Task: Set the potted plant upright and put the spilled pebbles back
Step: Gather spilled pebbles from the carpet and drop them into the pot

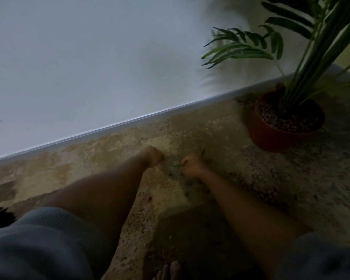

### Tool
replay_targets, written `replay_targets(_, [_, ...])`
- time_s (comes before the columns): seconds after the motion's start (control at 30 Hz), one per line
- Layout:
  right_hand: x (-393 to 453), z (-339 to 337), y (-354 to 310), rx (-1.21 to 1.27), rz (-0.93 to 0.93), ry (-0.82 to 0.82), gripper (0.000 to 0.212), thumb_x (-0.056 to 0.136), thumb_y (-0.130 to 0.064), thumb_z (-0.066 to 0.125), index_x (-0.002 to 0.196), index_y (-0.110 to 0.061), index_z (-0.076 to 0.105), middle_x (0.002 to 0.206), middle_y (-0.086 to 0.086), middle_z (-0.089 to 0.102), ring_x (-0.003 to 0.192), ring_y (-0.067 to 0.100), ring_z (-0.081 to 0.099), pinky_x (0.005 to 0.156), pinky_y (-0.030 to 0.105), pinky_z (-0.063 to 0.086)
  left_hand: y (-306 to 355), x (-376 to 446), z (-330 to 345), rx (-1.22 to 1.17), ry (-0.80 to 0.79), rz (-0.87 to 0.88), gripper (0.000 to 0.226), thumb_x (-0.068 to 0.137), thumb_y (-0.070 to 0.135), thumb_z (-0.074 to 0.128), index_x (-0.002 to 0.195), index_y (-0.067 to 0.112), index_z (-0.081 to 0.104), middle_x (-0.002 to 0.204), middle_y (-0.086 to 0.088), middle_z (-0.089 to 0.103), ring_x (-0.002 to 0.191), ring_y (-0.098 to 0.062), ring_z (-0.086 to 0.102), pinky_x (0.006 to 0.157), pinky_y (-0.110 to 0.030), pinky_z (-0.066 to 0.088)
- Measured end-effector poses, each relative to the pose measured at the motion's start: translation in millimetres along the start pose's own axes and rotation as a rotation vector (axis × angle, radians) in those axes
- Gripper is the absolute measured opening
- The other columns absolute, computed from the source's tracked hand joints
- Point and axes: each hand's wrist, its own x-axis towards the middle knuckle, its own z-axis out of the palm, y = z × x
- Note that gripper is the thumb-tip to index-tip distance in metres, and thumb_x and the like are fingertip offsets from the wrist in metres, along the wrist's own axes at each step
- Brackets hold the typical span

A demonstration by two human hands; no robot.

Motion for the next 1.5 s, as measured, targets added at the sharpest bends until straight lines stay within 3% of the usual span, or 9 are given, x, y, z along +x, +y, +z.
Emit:
replay_targets(0.13, [0,30,7,-0.374,-0.096,-0.063,0.050,0.092,-0.020,0.059,0.138,-0.007,0.050,0.149,0.018,0.039,0.133,0.032,0.044,0.109,0.034,0.038,-41,-21,13,0.333,-0.272,0.005,0.035,0.094,0.026,0.059,0.121,0.005,0.064,0.114,-0.011,0.064,0.099,-0.023,0.064,0.084,-0.031,0.052])
replay_targets(0.3, [2,51,13,-0.293,-0.102,-0.021,0.056,0.092,-0.023,0.059,0.143,-0.010,0.040,0.160,0.008,0.014,0.141,0.027,0.032,0.112,0.037,0.036,-68,-27,34,0.365,-0.458,0.013,0.041,0.088,0.014,0.067,0.127,0.012,0.055,0.106,-0.006,0.064,0.083,-0.016,0.063,0.078,-0.028,0.054])
replay_targets(0.37, [2,52,14,-0.254,-0.099,0.020,0.047,0.090,-0.020,0.060,0.134,-0.010,0.047,0.153,0.009,0.026,0.133,0.028,0.040,0.105,0.036,0.040,-74,-23,41,0.376,-0.417,-0.006,0.038,0.086,0.013,0.068,0.124,0.011,0.059,0.116,-0.009,0.066,0.093,-0.019,0.066,0.085,-0.031,0.056])
replay_targets(0.53, [2,49,17,-0.120,-0.106,0.082,0.017,0.083,-0.007,0.055,0.099,-0.007,0.062,0.116,0.013,0.051,0.103,0.030,0.056,0.086,0.034,0.048,-73,-12,43,0.384,-0.316,0.034,0.024,0.088,0.018,0.066,0.111,0.009,0.067,0.095,-0.003,0.068,0.078,-0.009,0.059,0.059,-0.019,0.047])
replay_targets(0.7, [3,38,23,-0.057,-0.115,0.005,0.010,0.081,-0.003,0.056,0.079,-0.011,0.063,0.085,0.010,0.063,0.091,0.031,0.063,0.070,0.028,0.045,-57,2,46,0.162,-0.123,0.051,0.030,0.089,0.027,0.064,0.113,0.010,0.066,0.112,-0.009,0.066,0.103,-0.019,0.062,0.093,-0.035,0.053])
replay_targets(0.8, [2,34,29,-0.126,-0.123,-0.113,0.025,0.086,-0.005,0.057,0.108,-0.013,0.066,0.101,0.011,0.064,0.098,0.028,0.063,0.073,0.027,0.044,-44,10,49,0.035,-0.035,0.038,0.029,0.090,0.028,0.063,0.111,0.008,0.066,0.111,-0.010,0.065,0.105,-0.022,0.061,0.094,-0.038,0.052])
replay_targets(0.9, [3,32,29,-0.298,-0.157,-0.241,0.047,0.091,-0.013,0.059,0.138,-0.018,0.052,0.144,0.010,0.047,0.126,0.027,0.050,0.102,0.034,0.044,-36,14,53,-0.011,0.010,0.029,0.023,0.090,0.028,0.062,0.106,0.011,0.067,0.106,-0.008,0.066,0.098,-0.019,0.062,0.076,-0.030,0.053])
replay_targets(1.1, [-3,33,27,-0.471,-0.191,-0.290,0.042,0.087,-0.034,0.068,0.126,-0.022,0.061,0.137,0.010,0.048,0.121,0.029,0.052,0.097,0.037,0.045,-25,17,59,0.039,0.065,0.037,0.019,0.091,0.026,0.062,0.103,0.013,0.068,0.098,-0.004,0.066,0.087,-0.016,0.062,0.060,-0.023,0.046])
replay_targets(1.5, [-23,46,18,-0.458,-0.295,-0.222,0.022,0.090,-0.019,0.058,0.109,-0.009,0.065,0.120,0.015,0.059,0.109,0.030,0.058,0.093,0.037,0.050,-13,24,71,0.120,0.030,0.069,0.022,0.092,0.019,0.059,0.108,0.007,0.068,0.111,-0.009,0.067,0.102,-0.020,0.064,0.088,-0.033,0.055])
